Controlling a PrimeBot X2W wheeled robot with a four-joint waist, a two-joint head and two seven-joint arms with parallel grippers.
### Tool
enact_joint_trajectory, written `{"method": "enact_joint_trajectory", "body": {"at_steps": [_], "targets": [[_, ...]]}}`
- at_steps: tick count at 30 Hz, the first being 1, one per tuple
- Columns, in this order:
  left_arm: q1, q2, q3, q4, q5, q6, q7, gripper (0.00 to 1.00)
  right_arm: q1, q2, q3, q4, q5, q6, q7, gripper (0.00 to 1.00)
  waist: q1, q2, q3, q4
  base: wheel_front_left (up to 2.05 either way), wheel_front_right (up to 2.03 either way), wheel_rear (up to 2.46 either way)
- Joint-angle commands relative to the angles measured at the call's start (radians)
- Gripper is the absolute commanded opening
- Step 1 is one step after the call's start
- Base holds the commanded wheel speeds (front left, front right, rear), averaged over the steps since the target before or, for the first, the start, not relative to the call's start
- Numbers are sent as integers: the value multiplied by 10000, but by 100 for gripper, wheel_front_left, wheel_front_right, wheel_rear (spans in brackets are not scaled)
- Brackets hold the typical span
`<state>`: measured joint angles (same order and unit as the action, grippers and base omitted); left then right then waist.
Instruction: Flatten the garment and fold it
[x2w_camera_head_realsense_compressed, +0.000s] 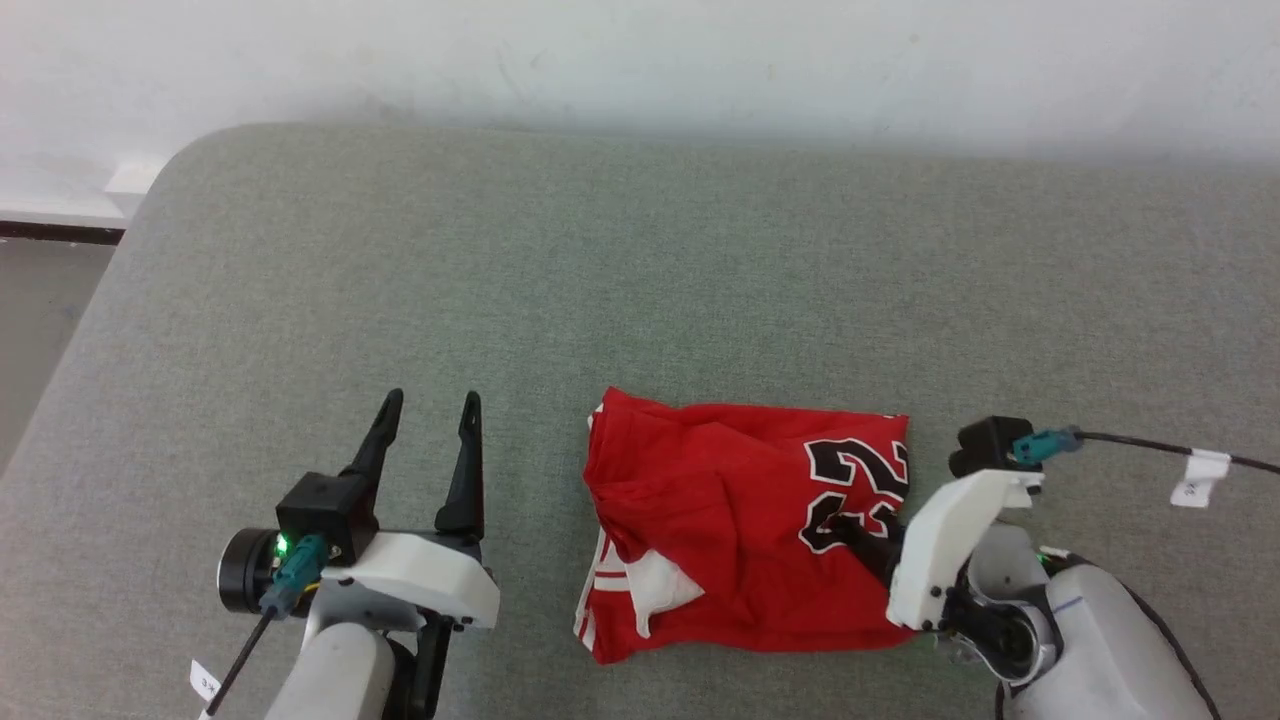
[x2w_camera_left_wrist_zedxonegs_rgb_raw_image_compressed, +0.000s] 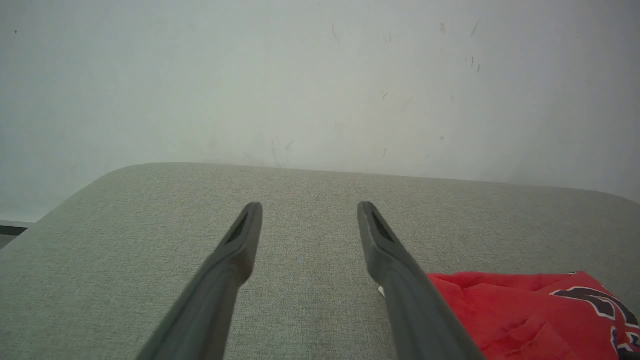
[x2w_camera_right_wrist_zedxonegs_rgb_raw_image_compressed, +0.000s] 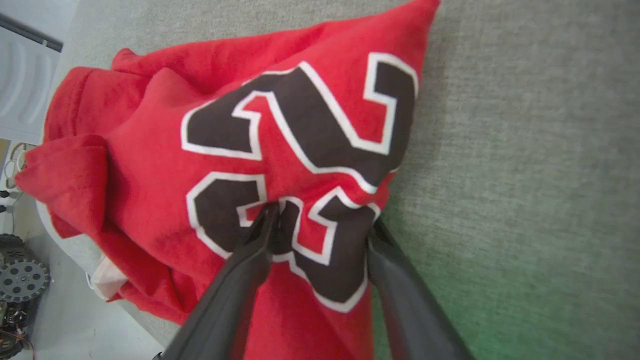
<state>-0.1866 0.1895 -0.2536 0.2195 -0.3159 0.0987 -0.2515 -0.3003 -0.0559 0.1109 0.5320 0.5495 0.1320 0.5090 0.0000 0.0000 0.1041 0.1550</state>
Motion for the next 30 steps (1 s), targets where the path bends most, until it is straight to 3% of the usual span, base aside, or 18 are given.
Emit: {"method": "enact_joint_trajectory", "body": {"at_steps": [1, 2, 5, 11, 15, 23, 30], "targets": [[-117, -36, -9, 42, -50, 4, -45, 100, -66, 56, 282, 269, 63, -13, 67, 20, 0, 0, -11, -1, 0, 0, 0], [-108, -29, 4, 44, -55, 26, -46, 100, -175, 56, 447, 261, 16, -13, 31, 0, 0, 0, -16, -30, 0, 0, 0], [-63, 17, 98, 19, -91, 115, -51, 100, -499, 56, 915, -1, -729, -13, 120, 0, 0, 0, -31, -222, 0, 0, 0], [40, 93, 247, -114, -179, 192, -65, 100, -1199, -41, 1840, -1552, -4251, -13, 1230, 0, 0, 0, -27, -945, 0, 0, 0], [68, 110, 264, -234, -175, 240, -71, 100, -1725, -1175, 2931, -2595, -5268, -13, 1964, 0, 0, 0, 19, -1578, 0, 0, 0], [-152, 230, 310, -639, -80, 355, -78, 100, -3140, -3921, 4273, -3474, -5255, -13, 2032, 0, 0, 0, 590, -3126, 0, 0, 0], [-599, 438, 302, -1149, 96, 437, 74, 100, -3908, -4863, 4147, -2882, -5195, -13, 1442, 0, 0, 0, 1389, -4036, 0, 0, 0]]}}
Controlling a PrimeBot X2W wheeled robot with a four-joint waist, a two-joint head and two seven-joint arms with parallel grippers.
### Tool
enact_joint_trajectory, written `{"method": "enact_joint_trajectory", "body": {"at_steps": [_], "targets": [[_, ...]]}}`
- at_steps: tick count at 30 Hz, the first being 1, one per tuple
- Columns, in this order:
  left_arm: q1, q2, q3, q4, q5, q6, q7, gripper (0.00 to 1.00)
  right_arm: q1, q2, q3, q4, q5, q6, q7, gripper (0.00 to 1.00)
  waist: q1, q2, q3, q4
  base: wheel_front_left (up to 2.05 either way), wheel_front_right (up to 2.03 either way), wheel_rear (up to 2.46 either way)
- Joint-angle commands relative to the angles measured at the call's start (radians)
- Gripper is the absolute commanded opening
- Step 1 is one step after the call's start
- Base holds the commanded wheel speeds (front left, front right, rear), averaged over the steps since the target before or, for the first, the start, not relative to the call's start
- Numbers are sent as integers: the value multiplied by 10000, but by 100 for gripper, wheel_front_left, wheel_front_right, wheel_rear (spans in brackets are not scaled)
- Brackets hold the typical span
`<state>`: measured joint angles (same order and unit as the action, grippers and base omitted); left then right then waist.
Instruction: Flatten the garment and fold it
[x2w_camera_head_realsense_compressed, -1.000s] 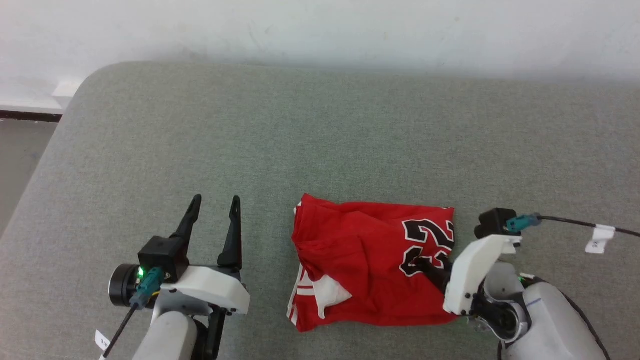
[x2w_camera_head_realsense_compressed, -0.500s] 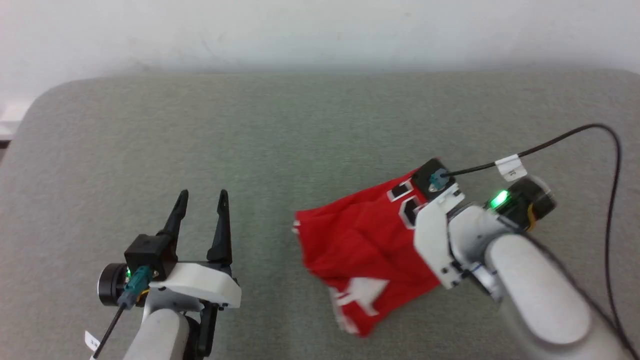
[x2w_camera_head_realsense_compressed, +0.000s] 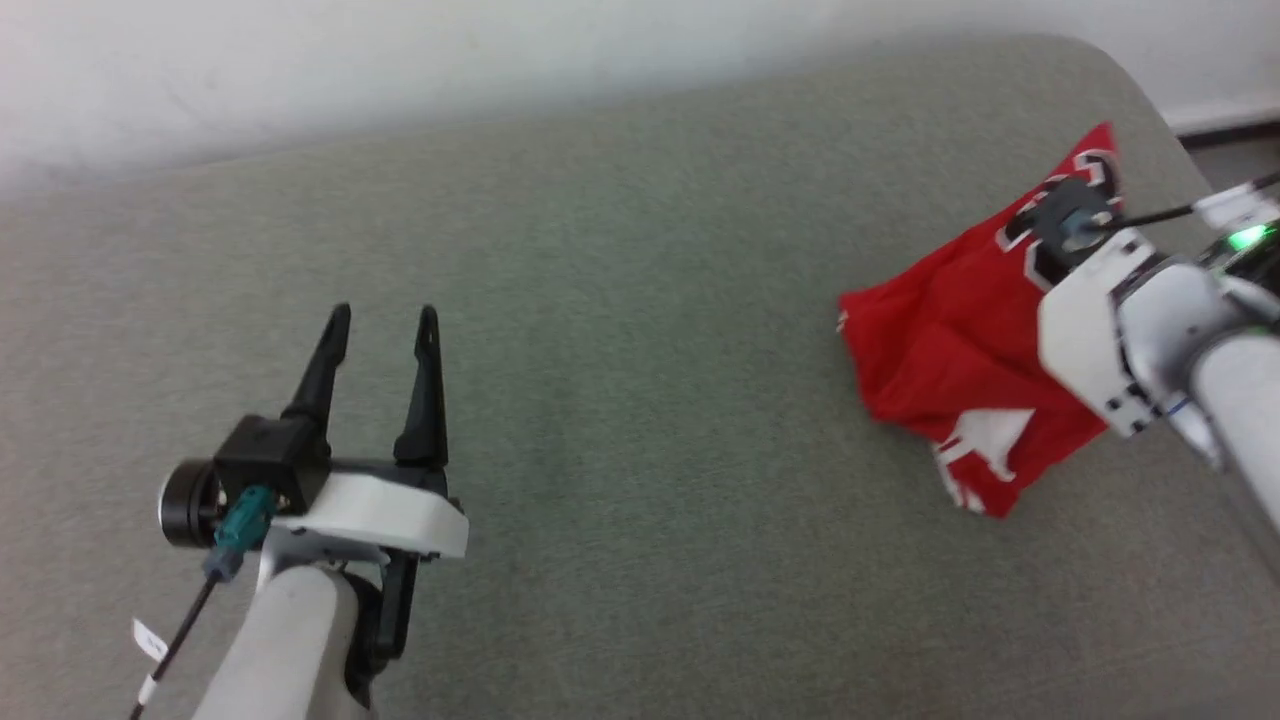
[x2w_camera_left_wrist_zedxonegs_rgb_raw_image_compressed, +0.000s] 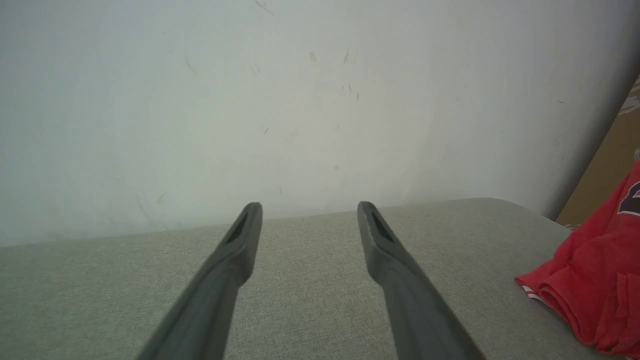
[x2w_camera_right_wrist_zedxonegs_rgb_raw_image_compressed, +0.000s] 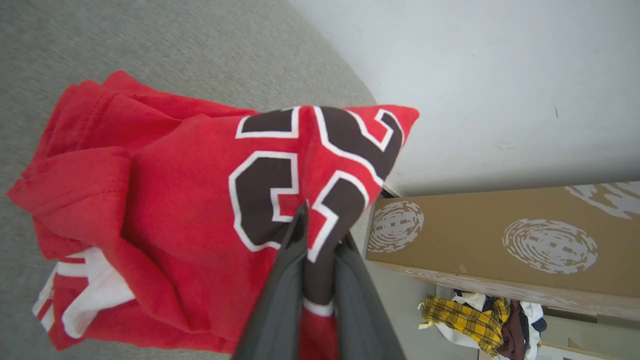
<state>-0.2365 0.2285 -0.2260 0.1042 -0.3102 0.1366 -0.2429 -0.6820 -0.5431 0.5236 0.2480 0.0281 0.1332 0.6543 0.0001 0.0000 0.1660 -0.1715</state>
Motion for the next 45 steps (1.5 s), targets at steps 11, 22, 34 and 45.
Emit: {"method": "enact_joint_trajectory", "body": {"at_steps": [11, 22, 34, 45], "targets": [[-863, 492, -184, -857, 426, 77, 671, 100, -700, -436, -2047, 2000, -821, -25, -1674, 0, -1, 0, 2137, -1046, 0, 0, 0], [-1059, 681, -339, -1204, 557, 120, 995, 100, -882, -105, -4342, 3597, -1948, -25, -3023, 0, -1, 0, 2544, -495, 0, 0, 0], [-319, 196, -454, -344, 39, 163, 466, 100, 192, 596, -6511, 3802, -1810, -25, -4431, 100, -1, 0, 552, -3, 0, 0, 0], [656, -217, -605, 466, -479, 96, 186, 100, 3398, 2413, -7354, 160, 299, -25, -5925, 100, -1, 0, -1448, 1063, 0, 0, 0]]}}
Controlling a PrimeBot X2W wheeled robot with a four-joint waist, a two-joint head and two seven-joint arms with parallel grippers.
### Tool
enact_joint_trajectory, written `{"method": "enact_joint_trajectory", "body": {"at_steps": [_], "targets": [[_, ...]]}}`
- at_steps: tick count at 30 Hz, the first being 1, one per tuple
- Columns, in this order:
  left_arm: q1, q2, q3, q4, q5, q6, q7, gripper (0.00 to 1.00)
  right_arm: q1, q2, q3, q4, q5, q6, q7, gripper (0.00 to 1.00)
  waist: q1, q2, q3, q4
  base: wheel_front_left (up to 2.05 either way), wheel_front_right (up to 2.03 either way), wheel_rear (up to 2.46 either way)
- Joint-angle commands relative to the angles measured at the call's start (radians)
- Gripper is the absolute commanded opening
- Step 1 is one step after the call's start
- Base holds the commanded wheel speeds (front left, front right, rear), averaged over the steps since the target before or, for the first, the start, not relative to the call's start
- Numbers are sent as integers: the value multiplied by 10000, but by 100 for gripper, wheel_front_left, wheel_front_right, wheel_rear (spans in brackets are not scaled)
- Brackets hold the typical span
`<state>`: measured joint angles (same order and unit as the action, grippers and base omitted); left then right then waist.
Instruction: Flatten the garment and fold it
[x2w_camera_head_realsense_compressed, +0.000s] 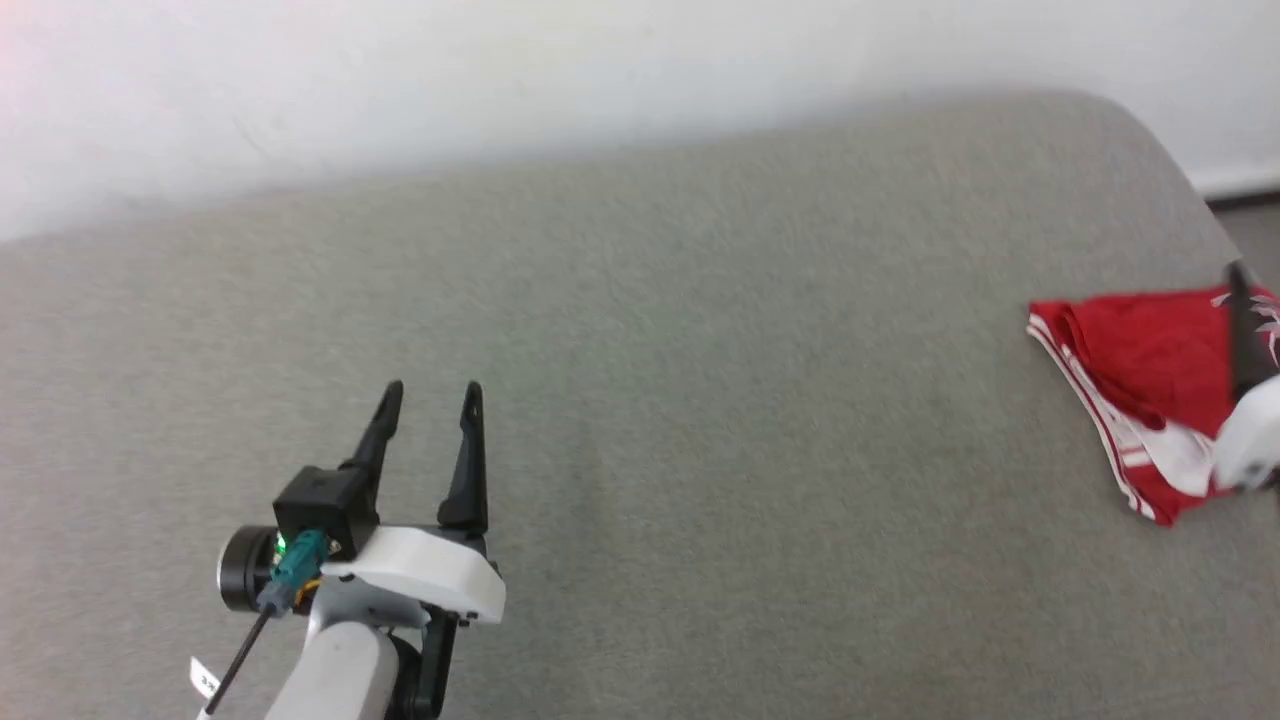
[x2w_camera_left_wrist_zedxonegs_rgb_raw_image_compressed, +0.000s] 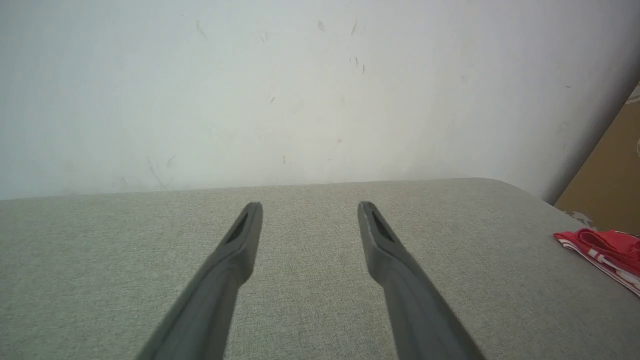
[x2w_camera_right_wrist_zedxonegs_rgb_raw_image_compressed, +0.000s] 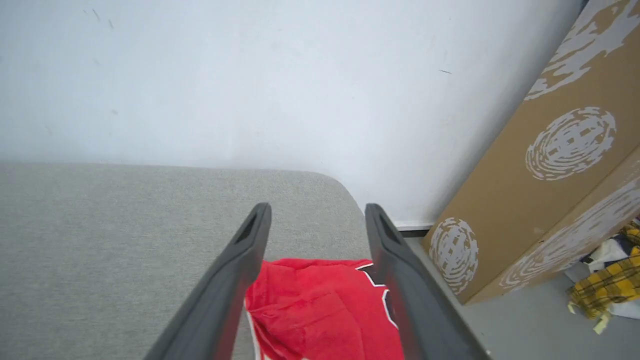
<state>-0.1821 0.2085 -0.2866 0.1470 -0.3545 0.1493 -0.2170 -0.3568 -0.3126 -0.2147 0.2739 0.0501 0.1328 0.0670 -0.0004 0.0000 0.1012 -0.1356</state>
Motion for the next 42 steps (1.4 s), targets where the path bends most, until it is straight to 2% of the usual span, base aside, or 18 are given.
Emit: {"method": "enact_joint_trajectory", "body": {"at_steps": [1, 7, 14, 26, 42], "targets": [[174, -35, -20, 108, -60, -41, -82, 100, 479, 298, 62, -520, 228, -21, -117, 100, 4, 0, -904, 795, 0, 0, 0], [443, -136, -116, 375, -139, -54, -166, 100, 2253, 1269, 453, -2720, 728, -21, -443, 100, 4, 0, -1264, 1290, 0, 0, 0], [650, -214, -151, 549, -190, -89, -288, 100, 3564, 2173, 912, -3967, 747, -21, -918, 100, 4, 0, -1391, 1843, 0, 0, 0], [1008, -287, -97, 597, -98, -198, -426, 100, 4867, 2615, 954, -4090, 565, -21, -1835, 100, 4, 0, -1538, 2398, 0, 0, 0], [1818, -485, 521, 98, 217, -514, -446, 100, 5724, 2623, 927, -3838, 874, -21, -2237, 100, 4, 0, -1653, 2414, 0, 0, 0]]}}
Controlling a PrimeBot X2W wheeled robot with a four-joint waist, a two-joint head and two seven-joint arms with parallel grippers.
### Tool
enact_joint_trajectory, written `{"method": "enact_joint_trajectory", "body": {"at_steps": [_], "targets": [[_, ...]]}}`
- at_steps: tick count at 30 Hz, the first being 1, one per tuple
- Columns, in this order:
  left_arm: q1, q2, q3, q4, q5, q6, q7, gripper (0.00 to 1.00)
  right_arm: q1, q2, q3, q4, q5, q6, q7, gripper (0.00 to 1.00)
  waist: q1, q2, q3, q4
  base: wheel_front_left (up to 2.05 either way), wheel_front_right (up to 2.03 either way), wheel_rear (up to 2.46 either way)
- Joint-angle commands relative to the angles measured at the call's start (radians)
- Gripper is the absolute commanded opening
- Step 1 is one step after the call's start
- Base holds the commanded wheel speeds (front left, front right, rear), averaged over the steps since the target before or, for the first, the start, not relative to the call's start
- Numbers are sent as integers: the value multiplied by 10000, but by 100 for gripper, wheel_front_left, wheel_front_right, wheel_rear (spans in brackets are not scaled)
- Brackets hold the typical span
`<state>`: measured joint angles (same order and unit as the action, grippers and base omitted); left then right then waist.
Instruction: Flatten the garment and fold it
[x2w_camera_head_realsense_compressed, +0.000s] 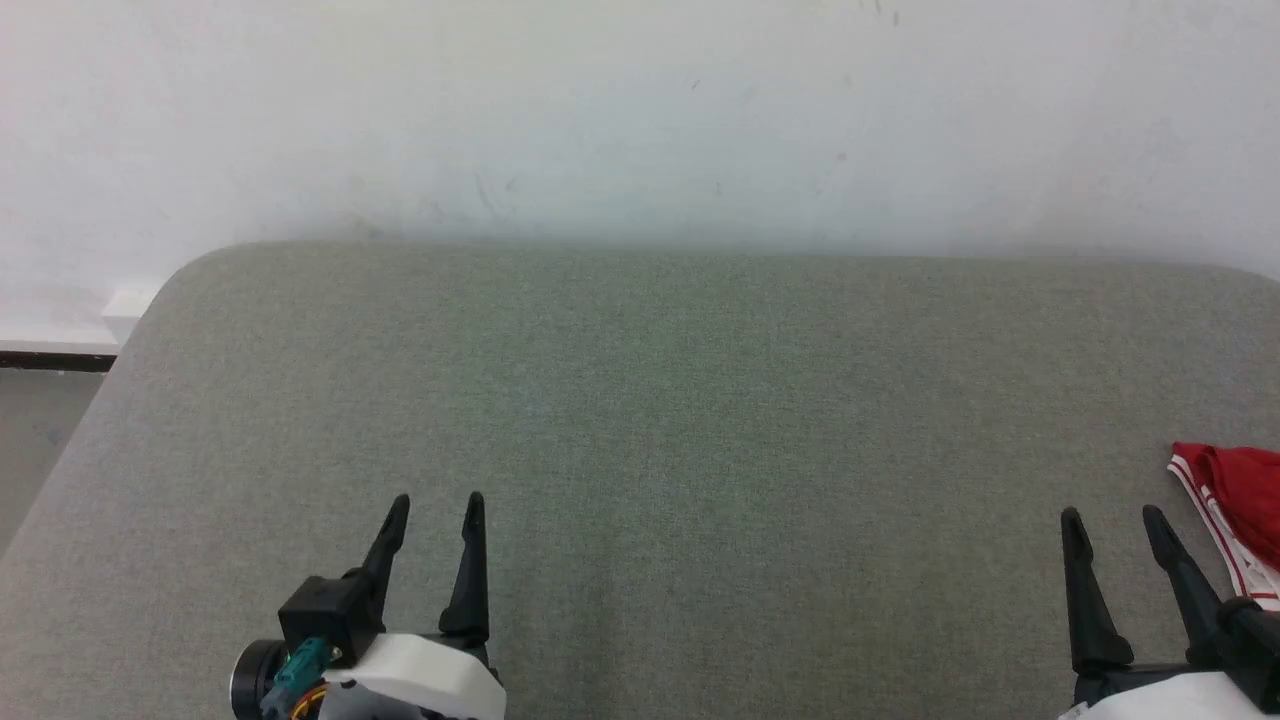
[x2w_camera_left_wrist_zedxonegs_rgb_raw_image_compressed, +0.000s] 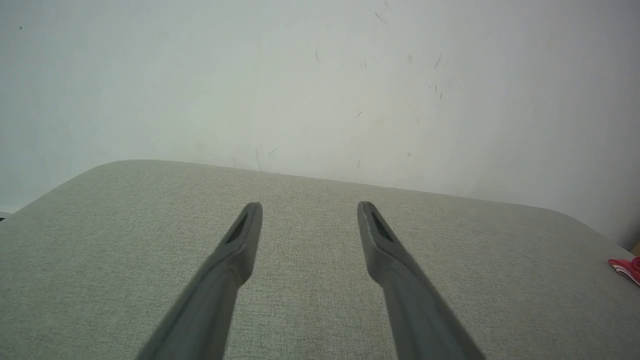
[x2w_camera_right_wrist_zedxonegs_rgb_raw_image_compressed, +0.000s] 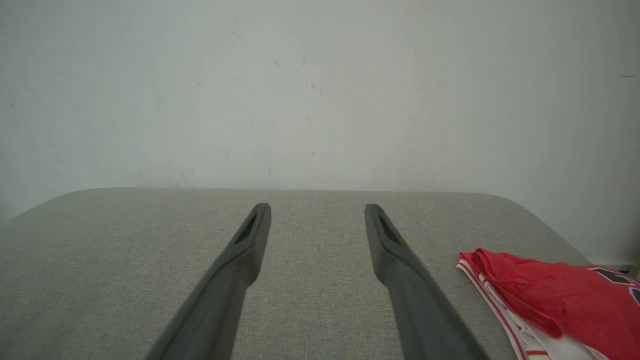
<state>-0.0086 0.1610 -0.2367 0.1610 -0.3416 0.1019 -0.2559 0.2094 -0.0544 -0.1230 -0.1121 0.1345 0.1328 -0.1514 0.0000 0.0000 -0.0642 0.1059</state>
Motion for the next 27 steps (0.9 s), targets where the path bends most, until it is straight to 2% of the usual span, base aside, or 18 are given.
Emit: {"method": "enact_joint_trajectory", "body": {"at_steps": [1, 6, 7, 27], "targets": [[113, -34, 54, -37, 110, -76, -57, 100, 64, 40, 30, 37, 33, -21, -54, 100, 0, 0, 1, -2, 0, 0, 0], [169, -167, 177, 33, 226, -233, -58, 100, 67, 40, 91, 97, 59, -21, -41, 100, 0, 0, -36, 23, 0, 0, 0], [70, -139, 149, 34, 170, -217, 1, 0, 0, 0, 66, 75, -1, 0, 1, 0, 0, 0, -35, 20, 0, 0, 0], [70, -218, 315, -105, 440, -283, 231, 0, -179, -5, 127, 156, -128, -2, 141, 0, 0, 0, 22, -78, 0, 0, 0]]}}
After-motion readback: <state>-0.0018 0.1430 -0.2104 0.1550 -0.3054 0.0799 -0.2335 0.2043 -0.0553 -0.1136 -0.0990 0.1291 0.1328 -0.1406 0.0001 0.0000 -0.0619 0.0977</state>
